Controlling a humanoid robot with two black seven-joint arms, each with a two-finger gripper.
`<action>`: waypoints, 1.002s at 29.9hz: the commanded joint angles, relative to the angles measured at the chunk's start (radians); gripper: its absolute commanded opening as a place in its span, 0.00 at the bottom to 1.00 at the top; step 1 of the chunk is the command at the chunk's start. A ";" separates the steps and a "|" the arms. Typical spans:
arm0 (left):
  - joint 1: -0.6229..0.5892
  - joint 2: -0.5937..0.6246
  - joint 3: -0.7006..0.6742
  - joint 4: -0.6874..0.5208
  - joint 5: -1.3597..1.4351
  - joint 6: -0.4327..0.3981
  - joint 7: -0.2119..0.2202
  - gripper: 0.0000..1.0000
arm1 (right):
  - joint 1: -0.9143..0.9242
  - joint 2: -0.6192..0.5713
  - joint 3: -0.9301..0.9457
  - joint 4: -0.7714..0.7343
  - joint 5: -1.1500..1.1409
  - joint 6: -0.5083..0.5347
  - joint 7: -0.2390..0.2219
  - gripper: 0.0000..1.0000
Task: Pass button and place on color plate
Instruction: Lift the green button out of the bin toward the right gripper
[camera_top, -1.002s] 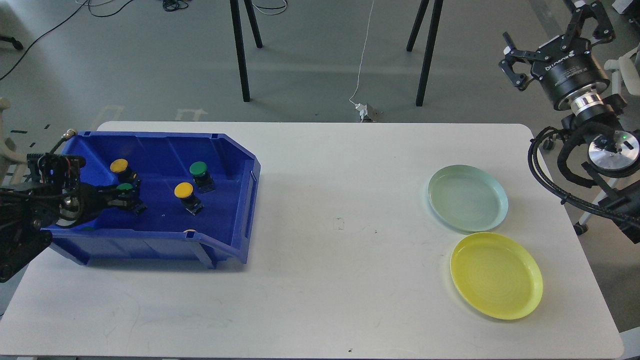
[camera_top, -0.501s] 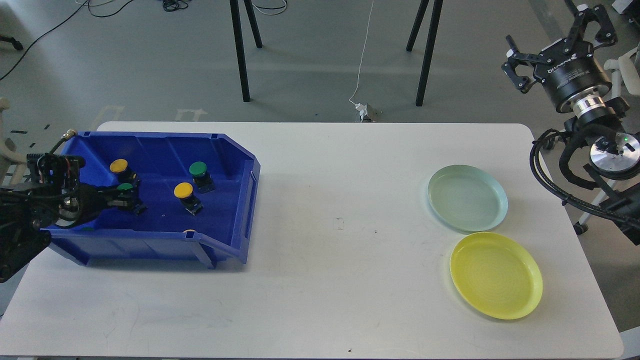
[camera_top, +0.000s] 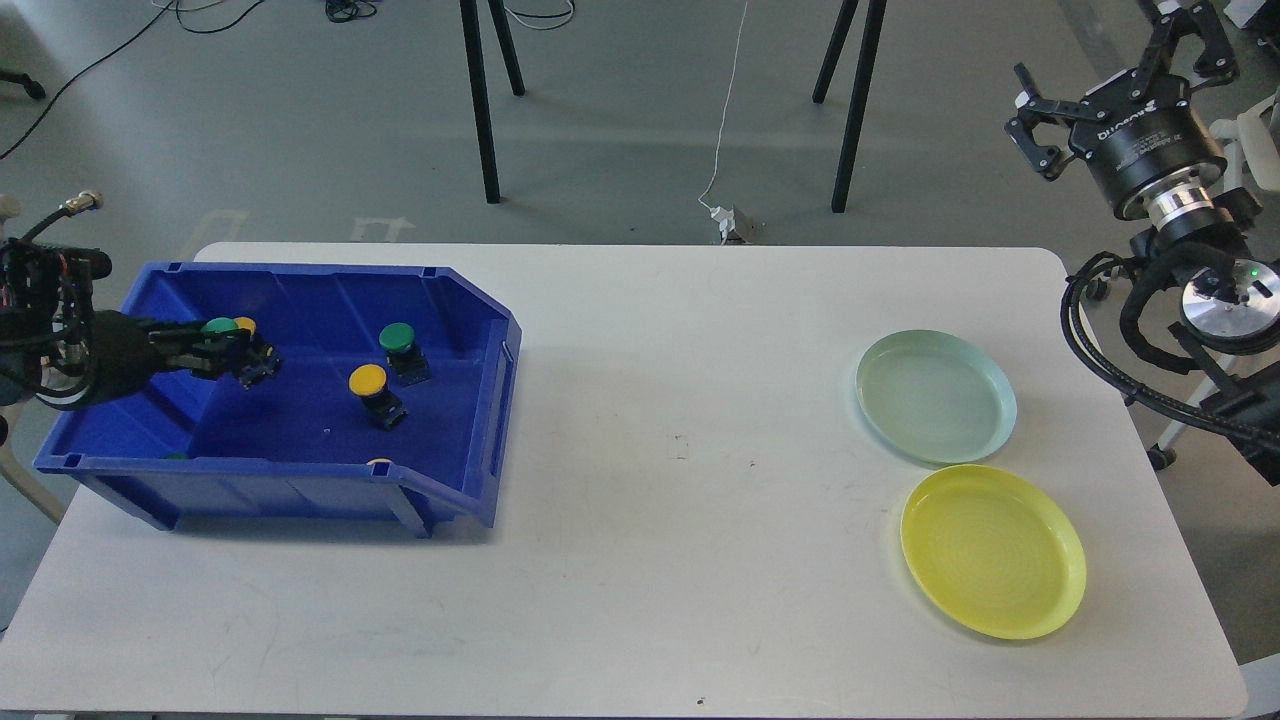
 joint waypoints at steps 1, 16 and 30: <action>-0.060 0.126 -0.013 -0.168 -0.007 -0.032 -0.036 0.30 | 0.002 0.000 -0.003 0.003 0.000 0.000 0.000 0.99; -0.197 -0.117 -0.301 -0.327 -0.473 -0.009 -0.041 0.28 | -0.011 -0.201 -0.086 0.177 -0.042 -0.001 -0.017 0.98; -0.186 -0.585 -0.295 -0.169 -0.374 0.186 -0.017 0.27 | -0.033 -0.282 -0.193 0.714 -0.141 -0.311 -0.014 0.98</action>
